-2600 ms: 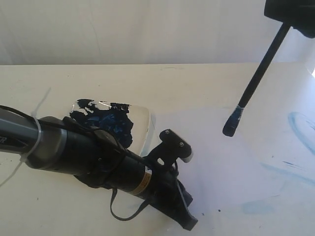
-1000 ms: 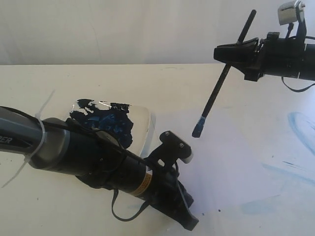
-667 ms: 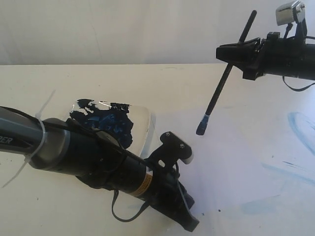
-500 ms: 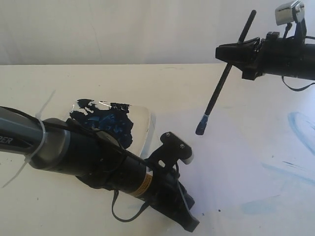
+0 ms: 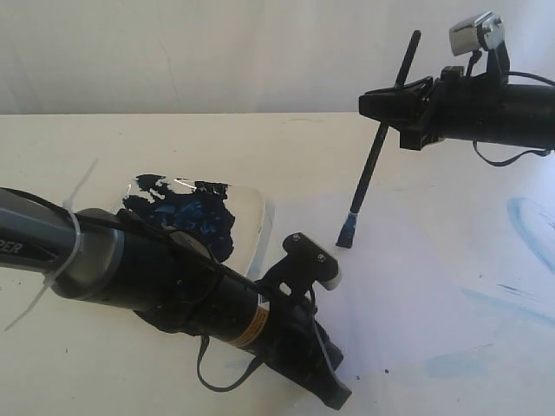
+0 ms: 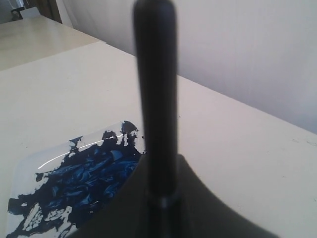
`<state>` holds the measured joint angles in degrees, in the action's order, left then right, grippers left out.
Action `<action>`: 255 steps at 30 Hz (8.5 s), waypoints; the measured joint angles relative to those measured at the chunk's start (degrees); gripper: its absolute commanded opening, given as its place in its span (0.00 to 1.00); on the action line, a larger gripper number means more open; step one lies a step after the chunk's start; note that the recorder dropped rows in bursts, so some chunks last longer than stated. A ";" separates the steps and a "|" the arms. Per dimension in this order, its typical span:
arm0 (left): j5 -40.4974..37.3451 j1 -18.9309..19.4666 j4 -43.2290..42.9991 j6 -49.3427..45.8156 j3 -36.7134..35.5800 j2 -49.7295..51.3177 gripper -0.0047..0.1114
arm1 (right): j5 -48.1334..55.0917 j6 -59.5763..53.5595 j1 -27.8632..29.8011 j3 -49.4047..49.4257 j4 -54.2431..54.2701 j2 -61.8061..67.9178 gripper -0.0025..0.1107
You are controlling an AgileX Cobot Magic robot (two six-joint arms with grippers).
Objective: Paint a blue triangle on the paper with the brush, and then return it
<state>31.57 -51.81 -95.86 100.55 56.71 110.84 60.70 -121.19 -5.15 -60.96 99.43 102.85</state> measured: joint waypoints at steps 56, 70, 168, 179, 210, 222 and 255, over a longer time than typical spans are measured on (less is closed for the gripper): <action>0.22 0.00 0.00 0.00 0.00 0.02 0.04 | -4.57 0.22 6.21 0.01 -1.58 -0.83 0.02; 0.22 0.00 0.00 0.00 0.00 0.02 0.04 | -4.69 0.22 9.14 0.01 -2.24 -3.61 0.02; 4.44 3.03 -1.30 0.00 0.00 0.33 0.04 | -43.06 23.32 -16.51 -2.22 0.48 -7.75 0.02; 4.34 3.03 -1.30 0.00 0.00 0.33 0.04 | -44.18 23.32 -16.51 -4.06 0.52 -7.26 0.02; 4.34 3.03 -1.30 0.00 0.00 0.33 0.04 | -46.27 26.21 -16.51 -3.22 0.52 -6.61 0.02; 4.34 3.03 -1.30 0.00 0.00 0.33 0.04 | -47.02 26.36 -16.51 -2.04 0.52 -7.79 0.02; 4.34 3.03 -1.30 0.00 0.00 0.33 0.04 | -47.95 27.44 -16.51 -2.12 0.73 -6.05 0.02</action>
<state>35.91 -48.78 -97.16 100.55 56.71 111.17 12.75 -93.74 -21.67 -63.08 100.16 96.80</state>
